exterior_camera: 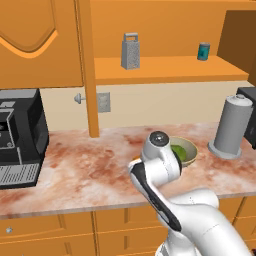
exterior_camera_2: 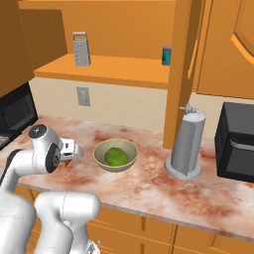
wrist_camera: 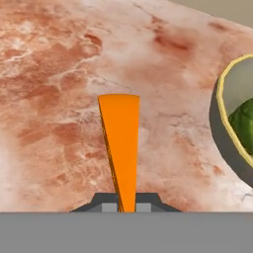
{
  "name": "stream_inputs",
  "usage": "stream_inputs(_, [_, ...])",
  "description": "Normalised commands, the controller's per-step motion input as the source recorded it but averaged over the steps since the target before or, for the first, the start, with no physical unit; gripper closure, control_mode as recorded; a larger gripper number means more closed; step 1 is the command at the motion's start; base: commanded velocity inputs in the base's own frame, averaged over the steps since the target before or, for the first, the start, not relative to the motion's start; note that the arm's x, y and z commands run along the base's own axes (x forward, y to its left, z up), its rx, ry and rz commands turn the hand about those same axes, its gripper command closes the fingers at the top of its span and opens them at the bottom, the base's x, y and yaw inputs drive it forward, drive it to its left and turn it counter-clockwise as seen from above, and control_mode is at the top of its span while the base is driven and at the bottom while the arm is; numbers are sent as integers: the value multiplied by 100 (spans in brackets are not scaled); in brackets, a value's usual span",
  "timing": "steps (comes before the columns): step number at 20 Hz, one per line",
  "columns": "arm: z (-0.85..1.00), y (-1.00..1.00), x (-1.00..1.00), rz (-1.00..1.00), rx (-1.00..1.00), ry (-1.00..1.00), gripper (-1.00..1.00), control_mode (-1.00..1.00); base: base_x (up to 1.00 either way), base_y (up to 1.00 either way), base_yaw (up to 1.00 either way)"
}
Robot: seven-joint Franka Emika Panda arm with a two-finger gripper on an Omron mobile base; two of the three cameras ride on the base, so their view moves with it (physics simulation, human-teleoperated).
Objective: Pick the cheese from the fridge and the cheese grater from the cabinet and place them next to the salad bowl.
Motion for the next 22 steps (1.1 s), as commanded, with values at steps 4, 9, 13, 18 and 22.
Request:
stream_inputs(4, [-42,0,34,-1,6,0,100,-100,0,0,0])
stream_inputs(9, [-48,0,29,-1,6,0,100,-100,0,0,0])
stream_inputs(13, [-53,0,22,-1,4,0,100,-100,0,0,0])
stream_inputs(18, [-54,0,19,-1,3,0,100,-100,0,0,0])
stream_inputs(22, [-61,0,13,-1,4,0,100,-100,0,0,0])
